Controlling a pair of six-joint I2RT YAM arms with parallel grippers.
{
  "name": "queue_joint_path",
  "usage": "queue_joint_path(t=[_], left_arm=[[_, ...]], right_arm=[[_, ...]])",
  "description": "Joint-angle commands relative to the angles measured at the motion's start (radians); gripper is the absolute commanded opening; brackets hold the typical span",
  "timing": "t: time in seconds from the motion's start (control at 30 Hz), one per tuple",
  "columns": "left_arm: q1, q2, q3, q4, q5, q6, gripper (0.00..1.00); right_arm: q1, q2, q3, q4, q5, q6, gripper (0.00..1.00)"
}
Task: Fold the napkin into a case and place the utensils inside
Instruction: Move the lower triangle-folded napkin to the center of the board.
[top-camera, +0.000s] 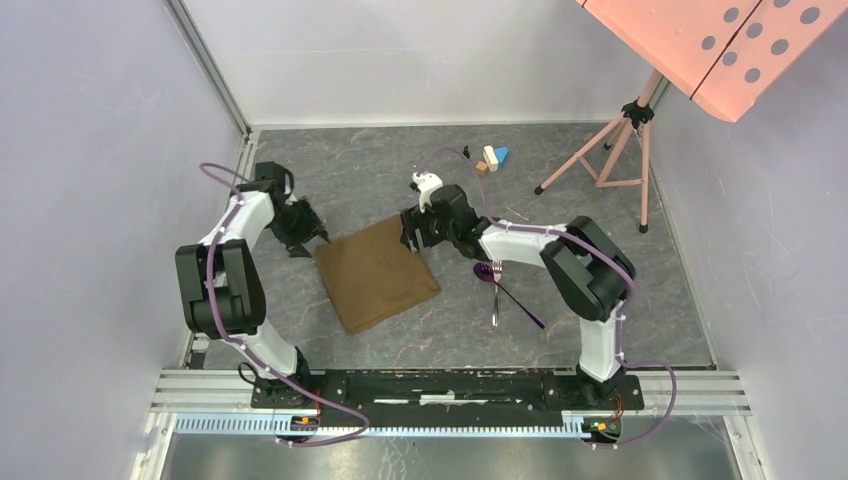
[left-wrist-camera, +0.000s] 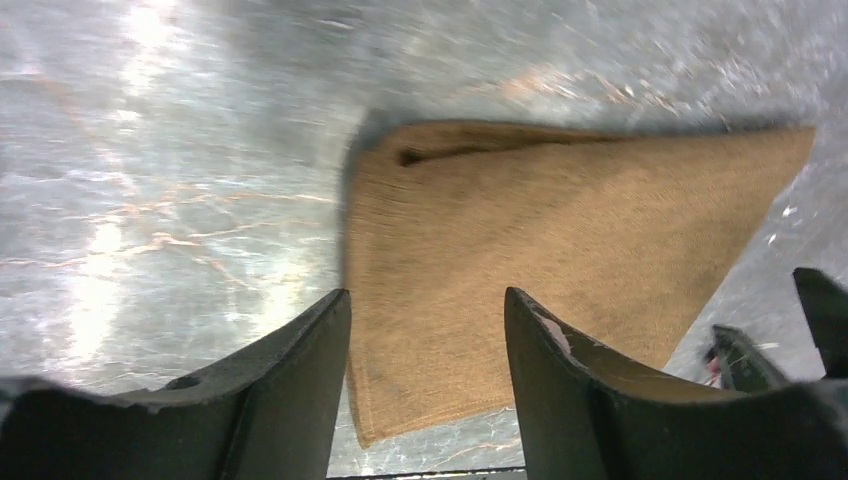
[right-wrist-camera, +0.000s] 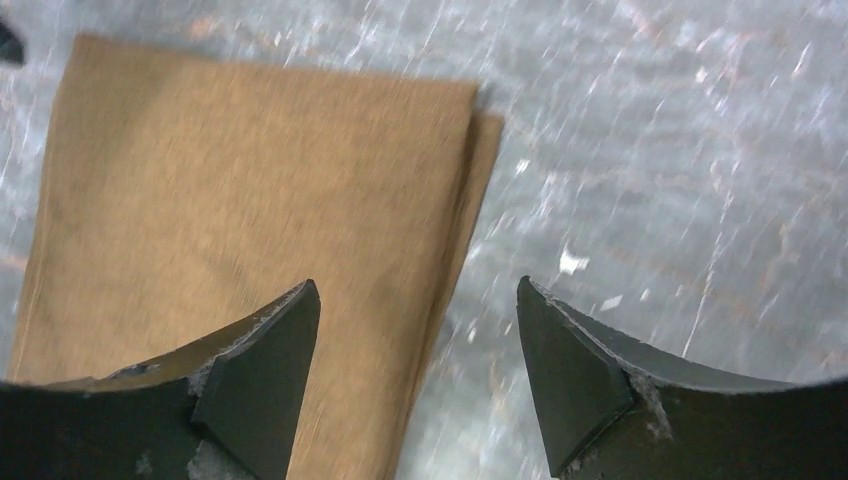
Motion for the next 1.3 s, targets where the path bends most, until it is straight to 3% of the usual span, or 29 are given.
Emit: queue_joint_path(t=[0.0,0.23,0.4,0.57,0.8,1.0,1.17,1.27], left_arm=[[0.106,-0.035,-0.035,0.062,0.115,-0.036,0.62],[0.179,-0.036,-0.129,0.121,0.151,-0.036,0.60],[0.186,0.022,-0.134,0.136,0.176,-0.025,0.51],[0.188,0.060,-0.122,0.146,0.184,-0.029,0.51],[0.189,0.081,-0.110,0.141,0.159,-0.026,0.51],[0.190,0.099,-0.100,0.136,0.137,-0.035,0.52],[0.197,0.127,-0.091,0.125,0.087,-0.069,0.45],[0.201,0.128,-0.102,0.130,0.066,-0.077,0.44]], right_arm=[[-0.037,0.134,0.140,0.090,-0.051,0.012,0.76],[-0.050,0.288,0.292,0.108,-0.128,0.078,0.63],[-0.050,0.332,0.309,0.115,-0.113,0.096,0.58],[-0.051,0.357,0.333,0.094,-0.092,0.094,0.51],[-0.057,0.366,0.348,0.080,-0.046,0.100,0.55],[-0.058,0.394,0.363,0.073,-0.018,0.106,0.51],[-0.057,0.384,0.335,0.058,0.096,0.127,0.18],[-0.057,0.356,0.286,0.069,0.178,0.161,0.07]])
